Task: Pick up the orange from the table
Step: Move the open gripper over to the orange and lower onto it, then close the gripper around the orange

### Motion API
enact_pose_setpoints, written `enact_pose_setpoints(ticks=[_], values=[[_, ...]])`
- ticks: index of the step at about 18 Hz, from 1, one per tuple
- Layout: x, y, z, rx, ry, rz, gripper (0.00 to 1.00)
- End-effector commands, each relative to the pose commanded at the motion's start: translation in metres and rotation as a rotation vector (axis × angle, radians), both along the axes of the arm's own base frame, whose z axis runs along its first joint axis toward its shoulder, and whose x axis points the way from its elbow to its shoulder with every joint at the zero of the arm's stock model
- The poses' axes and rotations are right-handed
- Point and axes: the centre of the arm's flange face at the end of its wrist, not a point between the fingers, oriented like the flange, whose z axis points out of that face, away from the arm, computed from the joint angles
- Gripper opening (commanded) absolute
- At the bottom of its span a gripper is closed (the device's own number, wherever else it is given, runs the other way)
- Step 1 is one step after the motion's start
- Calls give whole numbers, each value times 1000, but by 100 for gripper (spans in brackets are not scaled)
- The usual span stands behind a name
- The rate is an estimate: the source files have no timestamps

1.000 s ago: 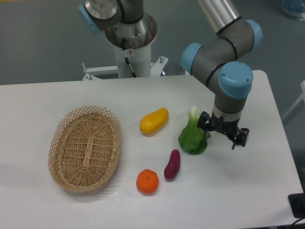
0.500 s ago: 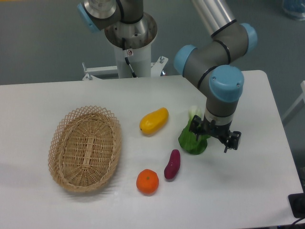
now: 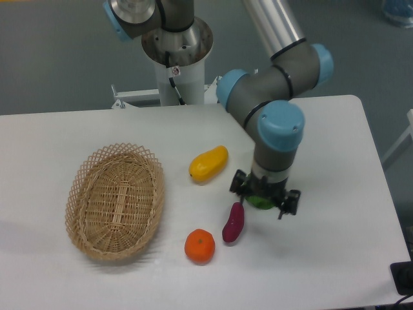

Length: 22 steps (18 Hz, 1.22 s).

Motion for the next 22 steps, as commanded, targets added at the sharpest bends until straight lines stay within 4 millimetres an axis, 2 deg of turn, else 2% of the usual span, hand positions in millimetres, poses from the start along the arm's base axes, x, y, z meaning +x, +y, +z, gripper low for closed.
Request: enact_pose_setpoints(ticks=[4,8,12,16,22], values=[[20,32,-12,-4,-12,12,100],[48,52,-27,-19,-27,-37,100],[62,65,-41,-28,-32,-55,100],[67,73,-60,-26,-29,-57,100],[67,76,-73,-37,-35,-61,100]])
